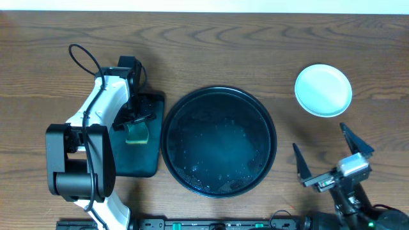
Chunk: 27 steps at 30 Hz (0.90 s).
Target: Clean dirty plates on tray and stack at the side
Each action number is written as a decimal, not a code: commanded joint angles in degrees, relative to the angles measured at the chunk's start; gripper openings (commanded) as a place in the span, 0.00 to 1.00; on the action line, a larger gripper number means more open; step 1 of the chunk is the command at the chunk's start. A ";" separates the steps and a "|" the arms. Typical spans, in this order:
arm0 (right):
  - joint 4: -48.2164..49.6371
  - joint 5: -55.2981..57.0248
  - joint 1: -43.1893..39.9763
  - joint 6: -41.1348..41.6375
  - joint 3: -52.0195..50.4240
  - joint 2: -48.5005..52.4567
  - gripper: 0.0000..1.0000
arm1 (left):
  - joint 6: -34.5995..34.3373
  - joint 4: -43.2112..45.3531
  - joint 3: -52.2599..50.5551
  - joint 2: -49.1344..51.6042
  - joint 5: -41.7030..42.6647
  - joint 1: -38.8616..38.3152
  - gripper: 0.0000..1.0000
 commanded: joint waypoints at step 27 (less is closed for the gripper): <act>26.93 8.35 9.66 8.20 -28.00 -5.81 0.99 | 0.11 -0.20 -0.17 -0.04 -0.52 0.28 0.80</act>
